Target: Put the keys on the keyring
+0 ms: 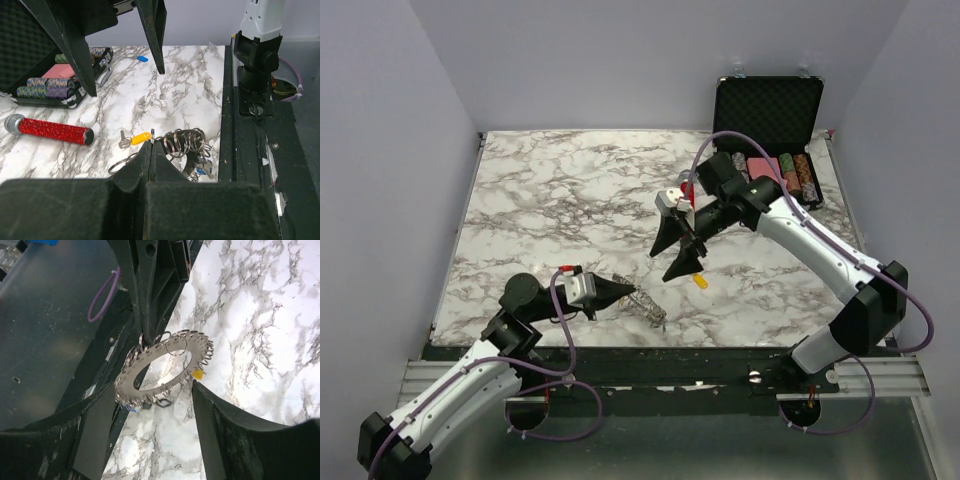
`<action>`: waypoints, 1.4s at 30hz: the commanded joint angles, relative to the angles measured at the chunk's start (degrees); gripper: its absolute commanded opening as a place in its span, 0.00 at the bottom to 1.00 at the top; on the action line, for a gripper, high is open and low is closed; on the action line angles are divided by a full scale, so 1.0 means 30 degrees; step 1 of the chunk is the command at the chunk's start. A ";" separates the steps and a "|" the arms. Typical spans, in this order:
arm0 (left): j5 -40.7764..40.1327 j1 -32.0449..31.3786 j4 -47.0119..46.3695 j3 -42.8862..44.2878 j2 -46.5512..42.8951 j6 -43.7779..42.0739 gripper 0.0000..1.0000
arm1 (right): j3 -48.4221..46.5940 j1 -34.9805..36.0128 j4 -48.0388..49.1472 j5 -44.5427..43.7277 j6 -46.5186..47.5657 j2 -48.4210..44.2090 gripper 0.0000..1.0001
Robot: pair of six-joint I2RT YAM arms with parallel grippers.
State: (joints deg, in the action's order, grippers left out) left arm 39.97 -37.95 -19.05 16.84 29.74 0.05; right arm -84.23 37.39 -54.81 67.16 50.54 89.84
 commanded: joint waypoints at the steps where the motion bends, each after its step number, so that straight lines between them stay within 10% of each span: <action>1: 0.0742 -0.0005 0.0315 -0.0427 -0.1210 -0.1191 0.00 | 0.1032 -0.0040 0.0573 0.1197 0.0465 -0.0797 0.72; 33: -0.1279 -0.0005 -0.2354 -0.0868 -0.0010 0.3994 0.00 | 0.2851 0.0164 0.1832 0.2840 0.0673 0.0110 0.67; 42: -0.1778 -0.0034 -0.1940 -0.0369 0.0694 0.4786 0.00 | 0.0305 0.1834 0.0898 0.0878 -0.0442 0.1867 0.43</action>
State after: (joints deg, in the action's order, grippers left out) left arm 36.45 -37.95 -23.40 13.89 31.94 12.53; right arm -79.11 41.82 -50.22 72.03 50.15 92.92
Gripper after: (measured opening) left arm 0.009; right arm 0.472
